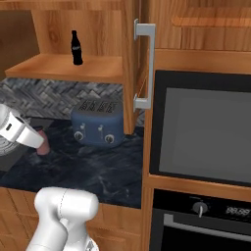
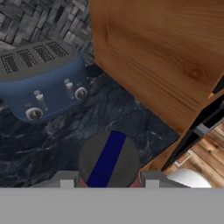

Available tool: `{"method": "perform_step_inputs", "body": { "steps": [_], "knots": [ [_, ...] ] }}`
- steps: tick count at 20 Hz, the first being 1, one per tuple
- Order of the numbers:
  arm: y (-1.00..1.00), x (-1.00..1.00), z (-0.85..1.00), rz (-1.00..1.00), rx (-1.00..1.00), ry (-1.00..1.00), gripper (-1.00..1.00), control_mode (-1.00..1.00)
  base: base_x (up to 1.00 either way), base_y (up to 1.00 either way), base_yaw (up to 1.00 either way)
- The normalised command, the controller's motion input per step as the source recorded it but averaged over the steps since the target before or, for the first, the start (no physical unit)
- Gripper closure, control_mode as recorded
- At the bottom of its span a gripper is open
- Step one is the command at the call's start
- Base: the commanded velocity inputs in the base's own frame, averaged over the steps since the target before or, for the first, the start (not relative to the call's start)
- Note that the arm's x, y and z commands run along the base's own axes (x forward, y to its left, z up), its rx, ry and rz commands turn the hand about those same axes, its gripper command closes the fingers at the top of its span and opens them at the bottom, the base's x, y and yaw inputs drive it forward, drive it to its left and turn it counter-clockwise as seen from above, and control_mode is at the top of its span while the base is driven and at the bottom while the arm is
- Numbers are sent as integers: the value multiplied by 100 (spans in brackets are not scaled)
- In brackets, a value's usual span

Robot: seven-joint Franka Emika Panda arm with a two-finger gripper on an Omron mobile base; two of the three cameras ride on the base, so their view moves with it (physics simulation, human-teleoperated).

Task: Sort all alcoholic drinks to one cabinet, and non-alcoholic drinks to the other.

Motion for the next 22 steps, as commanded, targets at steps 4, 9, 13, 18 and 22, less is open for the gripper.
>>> {"method": "perform_step_inputs", "body": {
  "steps": [4,9,13,18,22],
  "knots": [
    [-26,0,29,0,-1,-2,100,-100,0,0,0],
    [-22,0,35,0,-1,0,100,-100,0,0,0],
    [-8,9,31,0,-4,-3,100,-100,0,0,0],
    [-2,18,42,0,-5,-2,100,-100,0,0,0],
    [-6,12,43,0,-5,-2,100,-100,0,0,0]
  ]
}}
